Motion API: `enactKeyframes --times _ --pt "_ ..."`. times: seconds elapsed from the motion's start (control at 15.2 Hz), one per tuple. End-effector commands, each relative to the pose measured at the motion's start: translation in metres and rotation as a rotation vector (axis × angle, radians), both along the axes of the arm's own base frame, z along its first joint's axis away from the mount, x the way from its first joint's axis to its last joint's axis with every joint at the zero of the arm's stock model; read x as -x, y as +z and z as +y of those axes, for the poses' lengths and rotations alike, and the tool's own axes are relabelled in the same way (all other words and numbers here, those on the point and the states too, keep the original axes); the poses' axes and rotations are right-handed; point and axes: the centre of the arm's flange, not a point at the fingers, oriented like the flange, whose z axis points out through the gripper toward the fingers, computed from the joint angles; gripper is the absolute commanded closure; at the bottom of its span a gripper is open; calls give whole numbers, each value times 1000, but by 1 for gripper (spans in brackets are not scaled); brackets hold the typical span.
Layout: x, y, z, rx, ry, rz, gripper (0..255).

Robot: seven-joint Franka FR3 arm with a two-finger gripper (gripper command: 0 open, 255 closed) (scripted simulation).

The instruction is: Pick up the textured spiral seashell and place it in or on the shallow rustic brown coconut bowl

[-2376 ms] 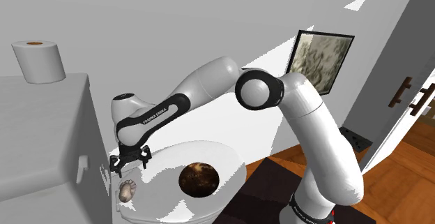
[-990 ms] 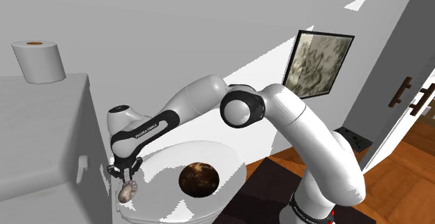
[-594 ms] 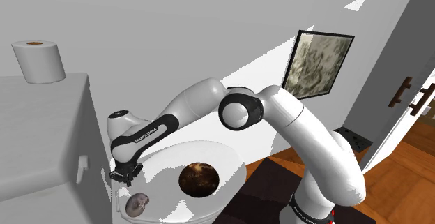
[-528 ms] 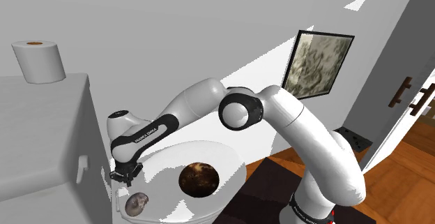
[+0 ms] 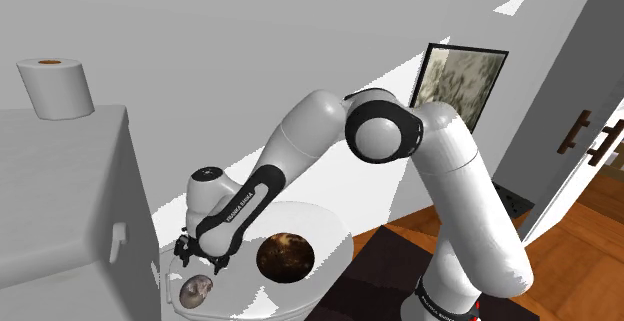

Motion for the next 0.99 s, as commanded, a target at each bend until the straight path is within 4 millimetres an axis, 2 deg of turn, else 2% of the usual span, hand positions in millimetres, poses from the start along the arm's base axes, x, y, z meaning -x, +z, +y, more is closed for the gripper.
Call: enactKeyframes --times 0.0,0.07,0.13,0.59,0.92 --pt "37 5 7 -25 -281 -42 0" --pt "53 7 14 -32 -404 -61 0" --pt "57 7 17 -34 -435 -66 0" --pt "50 -32 19 -34 -435 -66 0" --pt "50 -32 19 -34 -435 -66 0"
